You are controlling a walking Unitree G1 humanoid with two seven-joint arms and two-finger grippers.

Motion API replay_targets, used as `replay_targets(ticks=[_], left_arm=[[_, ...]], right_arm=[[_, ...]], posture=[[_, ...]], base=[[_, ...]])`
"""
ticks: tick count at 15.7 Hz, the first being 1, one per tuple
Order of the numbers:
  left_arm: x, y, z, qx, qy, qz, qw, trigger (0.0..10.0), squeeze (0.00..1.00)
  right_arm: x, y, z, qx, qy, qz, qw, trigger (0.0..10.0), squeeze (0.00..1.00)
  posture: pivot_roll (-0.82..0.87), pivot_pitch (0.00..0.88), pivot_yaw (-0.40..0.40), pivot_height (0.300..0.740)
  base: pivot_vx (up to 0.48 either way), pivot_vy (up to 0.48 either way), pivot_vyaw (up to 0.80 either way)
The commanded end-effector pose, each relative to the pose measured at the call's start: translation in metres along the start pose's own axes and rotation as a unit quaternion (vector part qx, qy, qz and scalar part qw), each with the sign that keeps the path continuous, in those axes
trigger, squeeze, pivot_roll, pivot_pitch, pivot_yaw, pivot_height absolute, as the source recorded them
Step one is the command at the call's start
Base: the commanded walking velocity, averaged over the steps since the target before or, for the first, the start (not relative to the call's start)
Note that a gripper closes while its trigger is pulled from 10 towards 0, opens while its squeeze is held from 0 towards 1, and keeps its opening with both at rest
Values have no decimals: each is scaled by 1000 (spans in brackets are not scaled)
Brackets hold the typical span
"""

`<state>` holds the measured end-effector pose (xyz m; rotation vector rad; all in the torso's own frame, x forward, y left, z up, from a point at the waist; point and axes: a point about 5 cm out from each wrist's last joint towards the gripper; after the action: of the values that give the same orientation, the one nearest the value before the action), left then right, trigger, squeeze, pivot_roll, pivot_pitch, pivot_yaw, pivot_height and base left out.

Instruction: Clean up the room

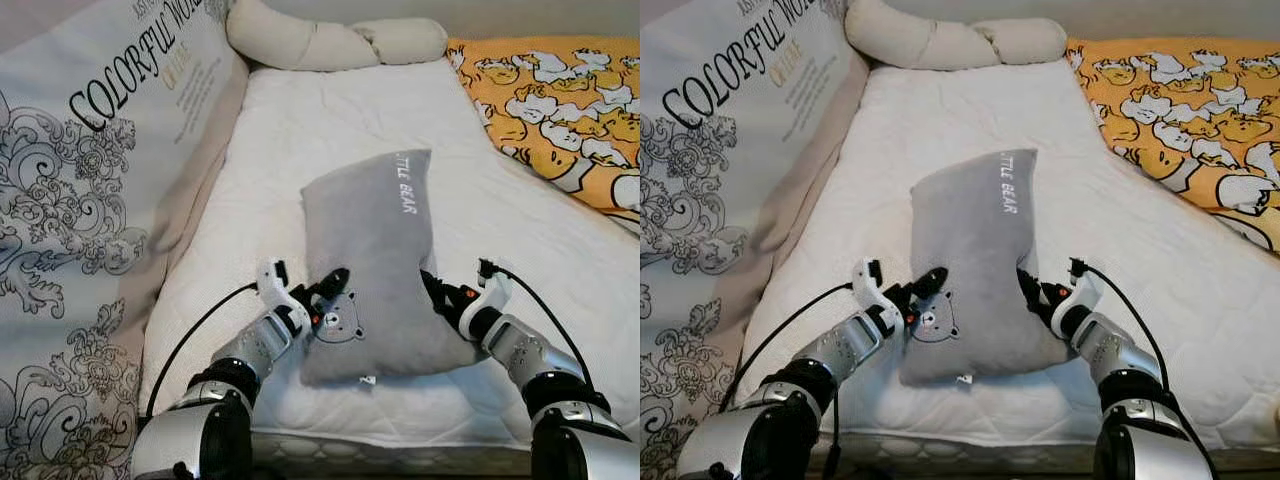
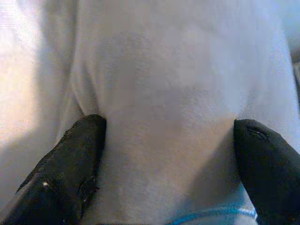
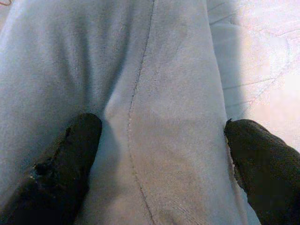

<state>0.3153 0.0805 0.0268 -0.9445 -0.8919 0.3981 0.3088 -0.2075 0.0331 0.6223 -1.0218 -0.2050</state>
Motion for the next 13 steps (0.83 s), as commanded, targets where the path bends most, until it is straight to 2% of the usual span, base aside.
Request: replay_targets(ticks=[1, 3, 5, 6, 7, 9, 10, 11, 12, 13], left_arm=[[4, 6, 3, 8, -10, 19, 1000, 10000, 0], [9, 6, 5, 0, -19, 28, 999, 10000, 0], [-3, 7, 4, 8, 14, 9, 1000, 10000, 0], [-16, 9, 4, 27, 43, -13, 999, 10000, 0], [-21, 10, 4, 37, 51, -15, 998, 10000, 0], [-23, 7, 3, 22, 49, 3, 999, 10000, 0], [-23, 4, 2, 8, 50, 10, 999, 10000, 0], [-26, -1, 0, -18, 62, 8, 998, 10000, 0], [-30, -5, -1, -35, 75, 1, 997, 7569, 0], [-33, -6, -1, -41, 83, -6, 996, 3686, 0]], right_arm=[[-12, -2, 0, -15, 32, 8, 999, 10000, 0], [-14, -13, 7, -46, 45, 25, 998, 10000, 0], [-14, -15, 8, -44, 45, 24, 998, 9922, 0], [-13, -15, 8, -41, 43, 24, 998, 4980, 0], [-12, -15, 8, -40, 42, 23, 998, 4275, 0], [-12, -15, 8, -39, 41, 24, 998, 863, 0], [-12, -15, 9, -37, 42, 24, 998, 0, 0], [-12, -15, 9, -34, 43, 25, 998, 0, 0], [-13, -15, 9, -33, 44, 25, 998, 0, 0], [-13, -15, 9, -32, 44, 25, 998, 0, 0]], posture=[[-104, 0, 80, 740], [-107, 0, 78, 740], [-114, 0, 79, 740], [-123, 0, 84, 740], [-123, 0, 84, 740], [-129, 0, 88, 740], [-130, 0, 88, 740], [-129, 0, 87, 740], [-128, 0, 86, 740], [-127, 0, 85, 740]], base=[[0, 0, 0], [0, 0, 0], [0, 0, 0], [0, 0, 0], [0, 0, 0], [0, 0, 0], [0, 0, 0], [0, 0, 0], [0, 0, 0], [0, 0, 0]])
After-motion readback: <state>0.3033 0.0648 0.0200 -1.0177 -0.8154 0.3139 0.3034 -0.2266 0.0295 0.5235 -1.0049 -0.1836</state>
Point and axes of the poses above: a point about 5 cm out from each wrist's last joint towards the gripper, its own z axis pointing back from the gripper into the wrist, its own x axis along the axis of the wrist's last joint, y = z × x, and after that the axes turned 1 degree about z, right-handed
